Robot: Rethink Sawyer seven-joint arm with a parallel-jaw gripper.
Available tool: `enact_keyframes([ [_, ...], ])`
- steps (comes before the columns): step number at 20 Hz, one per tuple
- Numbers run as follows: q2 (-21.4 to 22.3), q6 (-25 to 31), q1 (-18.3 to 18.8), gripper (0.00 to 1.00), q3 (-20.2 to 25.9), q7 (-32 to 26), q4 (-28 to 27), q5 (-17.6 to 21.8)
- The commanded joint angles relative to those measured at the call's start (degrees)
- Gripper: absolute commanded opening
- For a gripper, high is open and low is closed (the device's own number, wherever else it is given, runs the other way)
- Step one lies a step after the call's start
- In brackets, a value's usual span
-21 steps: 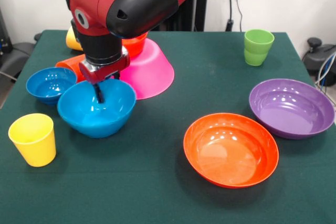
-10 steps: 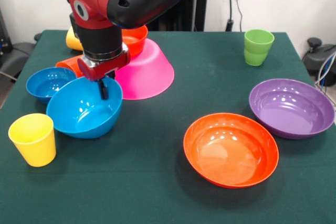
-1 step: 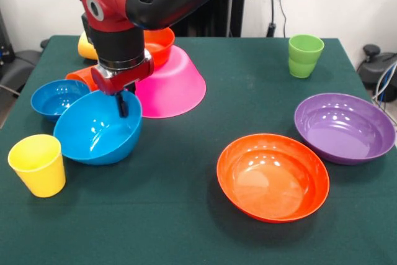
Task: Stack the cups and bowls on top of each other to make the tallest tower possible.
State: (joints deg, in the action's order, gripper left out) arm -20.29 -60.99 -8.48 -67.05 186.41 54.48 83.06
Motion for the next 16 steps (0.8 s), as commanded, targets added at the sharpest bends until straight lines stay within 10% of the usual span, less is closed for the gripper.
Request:
enact_keyframes([
  [1,-0.06,7.93,0.30,0.00,9.62,-15.53,-0.36,-2.65],
  [16,13.35,2.54,1.80,0.00,8.80,-29.66,3.10,-1.31],
])
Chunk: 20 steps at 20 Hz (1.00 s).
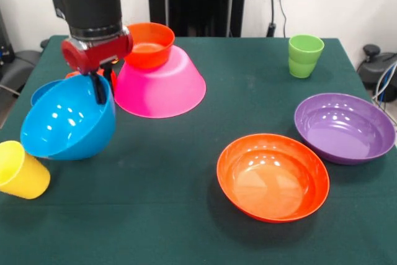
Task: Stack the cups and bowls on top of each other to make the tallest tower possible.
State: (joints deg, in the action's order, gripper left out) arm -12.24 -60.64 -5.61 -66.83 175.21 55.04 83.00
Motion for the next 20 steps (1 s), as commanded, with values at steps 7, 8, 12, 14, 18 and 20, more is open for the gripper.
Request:
enact_keyframes([
  [7,9.96,2.57,-5.66,0.00,6.46,-19.46,9.51,-0.06],
  [8,10.39,2.72,-6.46,0.00,6.21,-19.06,10.29,0.14],
  [12,11.92,3.01,-9.65,0.00,5.40,-17.49,13.52,1.18],
  [14,12.59,3.35,-11.21,0.00,5.05,-16.91,15.15,1.69],
  [18,12.66,4.82,-13.46,0.00,4.54,-14.82,17.58,2.47],
  [20,13.73,5.97,-13.73,0.00,4.51,-15.62,18.57,1.84],
])
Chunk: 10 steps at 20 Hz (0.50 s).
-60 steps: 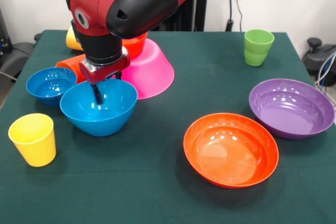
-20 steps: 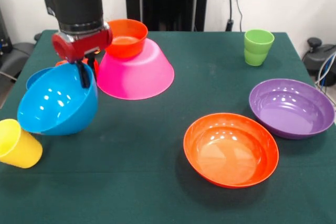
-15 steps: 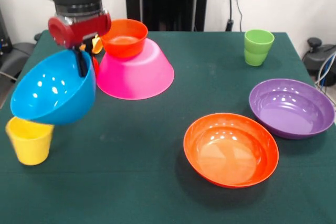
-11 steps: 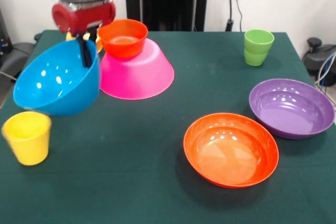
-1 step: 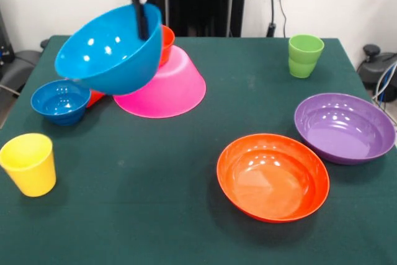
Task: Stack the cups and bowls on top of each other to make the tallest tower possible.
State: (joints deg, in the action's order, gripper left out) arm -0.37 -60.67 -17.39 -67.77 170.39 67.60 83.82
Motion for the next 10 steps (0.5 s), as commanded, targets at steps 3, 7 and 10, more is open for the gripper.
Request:
enact_keyframes([
  [3,4.14,7.86,-2.04,0.00,5.08,-13.59,7.57,0.03],
  [7,6.18,11.03,-1.44,0.00,5.71,-18.72,9.87,-1.28],
  [10,8.10,13.87,-0.62,0.00,7.04,-23.88,11.77,-2.84],
])
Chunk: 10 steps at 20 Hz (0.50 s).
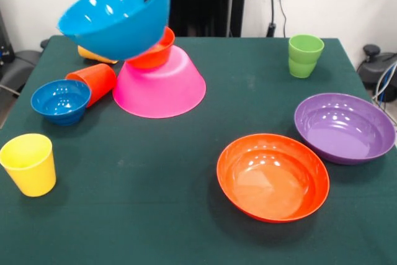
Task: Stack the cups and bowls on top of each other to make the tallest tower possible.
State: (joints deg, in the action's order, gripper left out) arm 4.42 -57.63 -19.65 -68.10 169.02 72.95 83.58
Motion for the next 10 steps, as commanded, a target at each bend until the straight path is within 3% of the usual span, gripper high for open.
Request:
enact_keyframes([
  [1,4.15,11.19,1.98,0.00,7.86,-23.97,6.82,-2.97],
  [6,8.45,13.31,3.70,0.00,10.37,-31.89,9.68,-5.72],
  [10,9.81,13.86,3.99,0.00,11.61,-34.18,11.59,-6.63],
])
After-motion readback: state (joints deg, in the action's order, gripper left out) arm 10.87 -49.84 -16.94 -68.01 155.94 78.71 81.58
